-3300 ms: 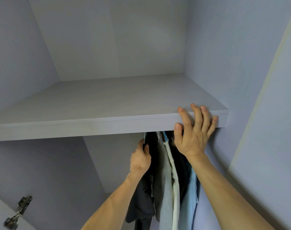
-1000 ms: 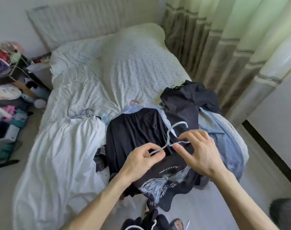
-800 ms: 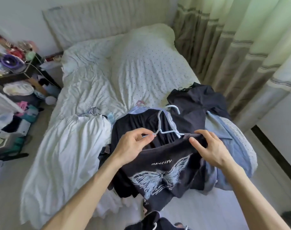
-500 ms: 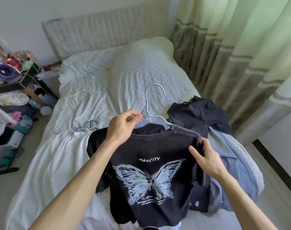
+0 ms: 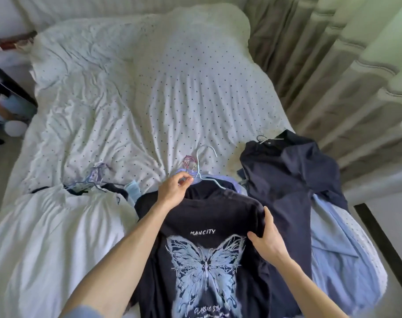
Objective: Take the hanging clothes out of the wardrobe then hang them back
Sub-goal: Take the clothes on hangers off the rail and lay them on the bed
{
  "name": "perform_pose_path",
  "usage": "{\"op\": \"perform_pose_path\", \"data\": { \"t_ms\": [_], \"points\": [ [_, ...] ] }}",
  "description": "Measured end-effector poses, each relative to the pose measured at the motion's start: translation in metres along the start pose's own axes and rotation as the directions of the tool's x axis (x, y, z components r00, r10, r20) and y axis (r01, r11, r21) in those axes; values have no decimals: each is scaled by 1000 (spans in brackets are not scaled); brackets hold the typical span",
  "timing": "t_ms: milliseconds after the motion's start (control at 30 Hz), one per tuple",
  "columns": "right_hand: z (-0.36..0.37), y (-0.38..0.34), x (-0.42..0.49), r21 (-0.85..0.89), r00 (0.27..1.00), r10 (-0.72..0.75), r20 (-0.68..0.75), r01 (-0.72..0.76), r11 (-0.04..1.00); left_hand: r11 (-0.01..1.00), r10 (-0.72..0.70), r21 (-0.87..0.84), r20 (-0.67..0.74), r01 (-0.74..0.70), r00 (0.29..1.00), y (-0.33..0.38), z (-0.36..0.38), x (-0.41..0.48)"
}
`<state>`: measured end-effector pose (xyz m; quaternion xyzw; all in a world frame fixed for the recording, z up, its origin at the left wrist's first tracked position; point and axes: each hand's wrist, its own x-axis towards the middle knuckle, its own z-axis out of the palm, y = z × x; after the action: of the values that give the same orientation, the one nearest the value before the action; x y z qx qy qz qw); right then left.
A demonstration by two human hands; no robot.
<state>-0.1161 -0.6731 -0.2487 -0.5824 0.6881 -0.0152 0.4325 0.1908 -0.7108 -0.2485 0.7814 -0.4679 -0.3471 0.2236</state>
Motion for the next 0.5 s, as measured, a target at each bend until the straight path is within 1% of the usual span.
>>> {"op": "perform_pose_path", "data": {
  "t_ms": [100,200,267,367,433,500],
  "points": [
    [20,2,29,-120,1000,-17,24,20,993,999,-47,-9,-22,47,999,-21,14,52],
    [47,14,49,-274,996,-33,86,55,960,995,-86,47,-11,87,996,-41,34,96],
    [67,26,58,-406,990,-26,136,80,911,986,-127,102,-40,131,991,-56,46,122],
    [87,39,72,-565,985,-43,166,130,815,968,-198,131,-116,213,973,-86,59,156],
    [99,43,83,-616,982,-69,178,166,770,954,-240,143,-152,262,959,-113,67,175],
    [112,48,96,-613,981,-98,166,180,769,948,-254,160,-142,275,957,-134,81,191]
  ]
}}
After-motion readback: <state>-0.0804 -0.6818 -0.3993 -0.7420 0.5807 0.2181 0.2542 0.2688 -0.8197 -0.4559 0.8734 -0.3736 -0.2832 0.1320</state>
